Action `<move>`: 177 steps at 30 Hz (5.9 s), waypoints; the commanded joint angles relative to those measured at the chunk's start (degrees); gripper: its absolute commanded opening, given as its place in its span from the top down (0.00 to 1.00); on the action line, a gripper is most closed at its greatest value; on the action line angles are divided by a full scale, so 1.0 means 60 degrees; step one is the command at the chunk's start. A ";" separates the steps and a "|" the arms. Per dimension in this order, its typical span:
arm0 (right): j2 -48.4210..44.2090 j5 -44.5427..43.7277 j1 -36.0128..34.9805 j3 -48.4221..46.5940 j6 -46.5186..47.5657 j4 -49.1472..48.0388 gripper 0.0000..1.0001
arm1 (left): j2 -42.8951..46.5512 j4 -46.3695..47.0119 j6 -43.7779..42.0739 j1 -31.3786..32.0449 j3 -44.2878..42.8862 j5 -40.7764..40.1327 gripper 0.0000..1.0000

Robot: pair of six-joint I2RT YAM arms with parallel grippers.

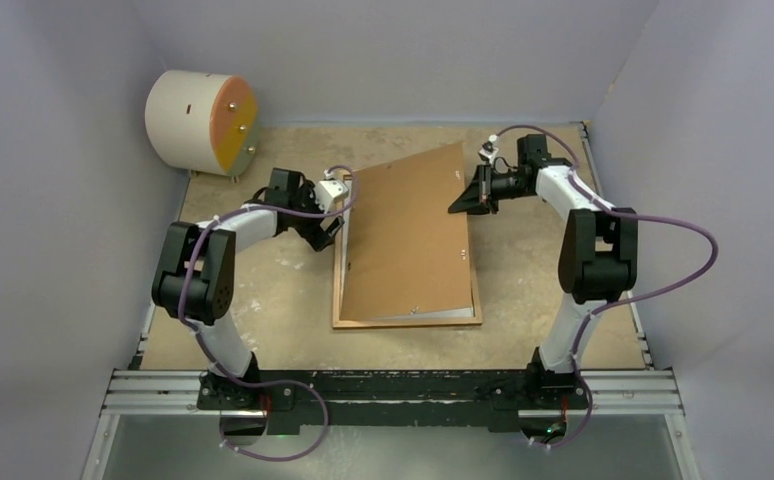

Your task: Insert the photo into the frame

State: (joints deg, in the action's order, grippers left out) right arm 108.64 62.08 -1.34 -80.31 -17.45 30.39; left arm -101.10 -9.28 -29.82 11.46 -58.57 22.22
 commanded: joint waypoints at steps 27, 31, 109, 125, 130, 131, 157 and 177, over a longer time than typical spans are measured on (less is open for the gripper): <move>0.0522 -0.2343 -0.0718 0.0758 -0.0771 -0.1340 0.38 | -0.0133 0.0454 -0.0116 0.0375 0.0056 -0.0213 0.09; 0.0433 -0.3410 -0.1020 0.0667 -0.0731 -0.1130 0.01 | 0.0001 0.0381 -0.0136 0.0353 0.0062 -0.0267 0.09; 0.0707 -0.6413 -0.7203 0.2666 -0.4610 -0.8373 0.59 | -0.0474 -0.1666 0.0939 -0.0252 0.0245 0.2750 0.65; 0.1190 -0.6147 -0.7203 0.2313 -0.4677 -0.8509 0.59 | -0.0446 -0.1494 0.0862 -0.0310 0.0499 0.2675 0.77; 0.1320 -0.5867 -0.7217 0.2262 -0.4768 -0.8735 0.60 | -0.0475 -0.1465 0.0851 -0.0314 0.0541 0.2662 0.78; 0.1345 -0.5832 -0.7214 0.2236 -0.4780 -0.8754 0.60 | -0.0477 -0.1467 0.0854 -0.0314 0.0546 0.2648 0.78; 0.1149 -0.4674 -0.6991 0.1635 -0.4445 -0.8440 0.63 | -0.0567 -0.1564 0.0836 -0.0329 0.0444 0.2575 0.85; 0.1333 -0.5535 -0.6719 0.1974 -0.3851 -0.8270 0.62 | -0.0718 -0.1530 0.1203 -0.0373 0.0418 0.2486 0.95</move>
State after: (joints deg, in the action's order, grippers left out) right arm 115.55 30.52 -41.50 -68.53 -41.98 -18.76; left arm -102.06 -19.29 -21.78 9.17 -57.30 42.61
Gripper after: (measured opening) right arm 0.379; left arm 0.073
